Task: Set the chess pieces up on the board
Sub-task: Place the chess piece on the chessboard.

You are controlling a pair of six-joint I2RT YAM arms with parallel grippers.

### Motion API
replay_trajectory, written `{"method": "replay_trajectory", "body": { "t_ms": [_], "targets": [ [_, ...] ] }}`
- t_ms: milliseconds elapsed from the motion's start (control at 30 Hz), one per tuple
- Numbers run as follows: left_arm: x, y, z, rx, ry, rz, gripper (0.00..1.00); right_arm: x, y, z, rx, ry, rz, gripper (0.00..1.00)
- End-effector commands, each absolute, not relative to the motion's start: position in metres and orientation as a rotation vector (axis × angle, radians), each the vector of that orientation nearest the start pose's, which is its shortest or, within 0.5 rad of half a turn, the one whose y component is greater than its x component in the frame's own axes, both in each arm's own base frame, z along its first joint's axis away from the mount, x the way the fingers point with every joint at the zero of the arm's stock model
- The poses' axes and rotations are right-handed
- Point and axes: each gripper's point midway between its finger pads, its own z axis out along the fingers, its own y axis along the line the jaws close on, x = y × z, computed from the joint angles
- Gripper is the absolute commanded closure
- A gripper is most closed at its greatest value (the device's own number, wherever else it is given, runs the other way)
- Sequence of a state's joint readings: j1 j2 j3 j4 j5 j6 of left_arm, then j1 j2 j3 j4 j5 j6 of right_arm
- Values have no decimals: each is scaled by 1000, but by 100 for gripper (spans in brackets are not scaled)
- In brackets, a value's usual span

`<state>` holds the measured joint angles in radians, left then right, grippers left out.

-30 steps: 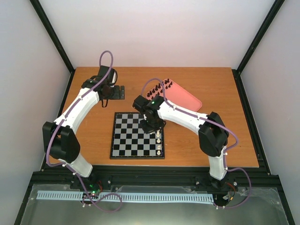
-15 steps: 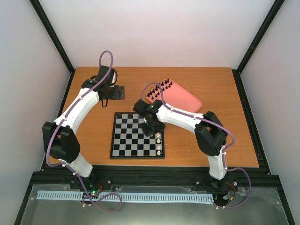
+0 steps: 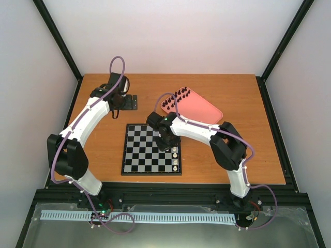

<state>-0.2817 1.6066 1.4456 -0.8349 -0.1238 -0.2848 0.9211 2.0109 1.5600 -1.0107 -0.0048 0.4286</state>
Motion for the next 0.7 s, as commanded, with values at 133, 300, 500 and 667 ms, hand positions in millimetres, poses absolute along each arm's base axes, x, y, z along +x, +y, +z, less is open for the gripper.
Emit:
{"method": "replay_trajectory", "body": {
  "t_ms": [133, 300, 500, 667],
  "targets": [
    [403, -93, 196, -74, 2541, -65, 0, 247, 319, 41, -765, 2965, 45, 92],
    [404, -94, 195, -75, 2542, -66, 0, 248, 318, 39, -768, 2967, 46, 91],
    [404, -94, 194, -77, 2543, -70, 0, 248, 316, 35, -768, 2972, 36, 91],
    [403, -94, 194, -76, 2545, -66, 0, 250, 314, 33, -767, 2978, 27, 90]
  ]
}}
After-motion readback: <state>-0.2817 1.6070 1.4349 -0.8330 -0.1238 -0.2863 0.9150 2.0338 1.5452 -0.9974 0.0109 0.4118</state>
